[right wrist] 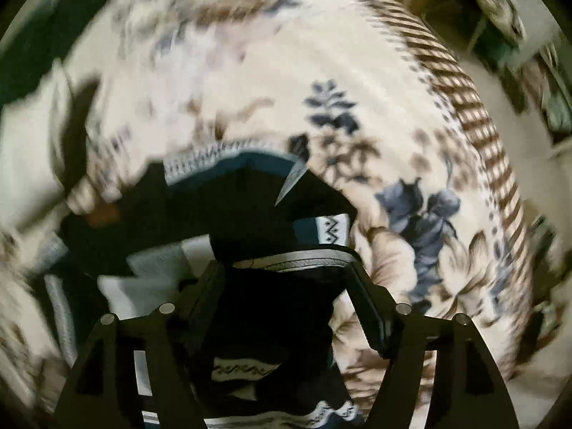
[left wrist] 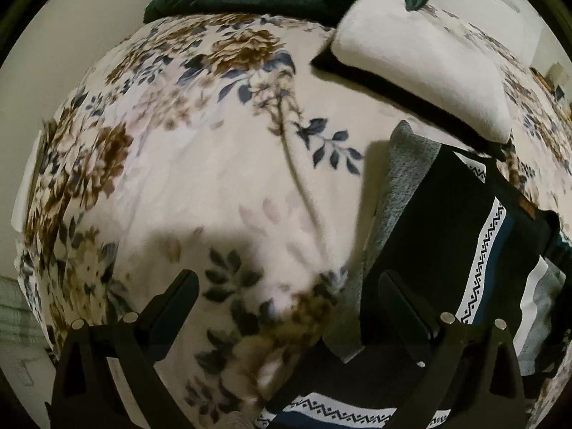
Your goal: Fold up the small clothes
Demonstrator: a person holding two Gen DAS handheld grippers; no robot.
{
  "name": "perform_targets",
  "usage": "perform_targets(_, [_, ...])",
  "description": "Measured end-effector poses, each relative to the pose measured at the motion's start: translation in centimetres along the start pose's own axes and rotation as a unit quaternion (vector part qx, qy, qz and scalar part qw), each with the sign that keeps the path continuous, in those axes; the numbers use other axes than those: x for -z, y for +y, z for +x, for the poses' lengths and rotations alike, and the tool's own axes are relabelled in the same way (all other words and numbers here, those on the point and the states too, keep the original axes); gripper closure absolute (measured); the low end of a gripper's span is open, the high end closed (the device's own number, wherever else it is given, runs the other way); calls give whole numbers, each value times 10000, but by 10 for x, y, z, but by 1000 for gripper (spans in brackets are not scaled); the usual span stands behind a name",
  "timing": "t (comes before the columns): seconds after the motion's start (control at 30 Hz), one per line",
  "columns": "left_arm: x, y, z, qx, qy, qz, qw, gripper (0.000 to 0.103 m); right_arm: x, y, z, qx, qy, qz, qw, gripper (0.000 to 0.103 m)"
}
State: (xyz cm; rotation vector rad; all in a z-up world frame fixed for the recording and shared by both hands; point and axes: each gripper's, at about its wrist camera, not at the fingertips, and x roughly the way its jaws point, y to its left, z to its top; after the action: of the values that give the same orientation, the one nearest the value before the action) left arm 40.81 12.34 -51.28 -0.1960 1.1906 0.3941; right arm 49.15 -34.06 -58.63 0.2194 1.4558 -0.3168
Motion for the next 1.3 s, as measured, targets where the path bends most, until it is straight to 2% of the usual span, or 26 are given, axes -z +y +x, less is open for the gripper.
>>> perform_targets(0.03, [0, -3, 1, 9, 2, 51, 10000, 0, 0, 8, 7, 48, 135, -167, 9998, 33])
perform_targets(0.07, [0, -5, 1, 10, 7, 101, 9999, 0, 3, 15, 12, 219, 246, -392, 9987, 43])
perform_targets(0.13, [3, -7, 0, 13, 3, 190, 9998, 0, 14, 12, 10, 511, 198, -510, 9972, 63])
perform_targets(0.2, [6, -7, 0, 13, 31, 247, 9997, 0, 30, -15, 5, 711, 208, -364, 9966, 63])
perform_targets(0.37, [18, 3, 5, 83, 228, 192, 9995, 0, 79, -106, 10, 976, 935, 288, 9904, 63])
perform_targets(0.43, [20, 5, 6, 74, 269, 178, 9995, 0, 86, -125, 2, 815, 968, 545, 9905, 62])
perform_targets(0.5, [22, 7, 7, 47, 277, 170, 9995, 0, 82, -136, -13, 298, 715, 957, 9924, 60])
perform_targets(0.57, [20, 7, 7, 30, 270, 178, 9995, 0, 68, -136, -26, -125, 374, 1269, 9911, 45])
perform_targets(0.6, [19, 7, 7, 16, 262, 186, 9995, 0, 59, -130, -29, -315, 253, 1330, 9903, 42])
perform_targets(0.67, [16, 5, 5, 12, 217, 201, 9996, 0, 41, -111, -27, -649, 190, 1306, 9891, 32])
perform_targets(0.73, [12, 2, 1, 4, 143, 245, 9996, 0, 22, -86, -12, -724, 344, 1164, 9900, 32])
perform_targets(0.83, [9, -2, -4, 36, 62, 322, 9995, 0, 9, -59, 16, -441, 668, 803, 9935, 31])
perform_targets(0.87, [9, -3, -5, 43, 52, 347, 9994, 0, 8, -54, 23, -248, 776, 724, 9940, 37])
perform_targets(0.9, [9, -4, -6, 53, 42, 376, 9993, 0, 8, -50, 24, -143, 787, 670, 9945, 49])
perform_targets(0.93, [10, -4, -6, 59, 37, 393, 9992, 0, 9, -46, 22, -127, 729, 634, 9952, 84])
perform_targets(0.97, [11, -4, -7, 56, 34, 408, 9991, 0, 11, -43, 15, -75, 622, 622, 9961, 88])
perform_targets(1.03, [13, -1, -6, 46, 41, 408, 9992, 0, 14, -37, -11, -191, 194, 647, 9975, 88])
perform_targets(1.13, [17, 5, -4, 34, 93, 316, 9995, 0, 17, -26, -57, -702, -369, 497, 9956, 89])
perform_targets(1.17, [18, 8, -3, 32, 115, 272, 9996, 0, 19, -23, -76, -1033, -612, 405, 9919, 89])
perform_targets(1.27, [19, 13, -1, 26, 156, 154, 9998, 0, 21, -11, -117, -1682, -1269, 60, 9775, 89])
perform_targets(1.3, [19, 15, -1, 35, 153, 116, 9998, 0, 22, -11, -125, -1709, -1441, -21, 9747, 89])
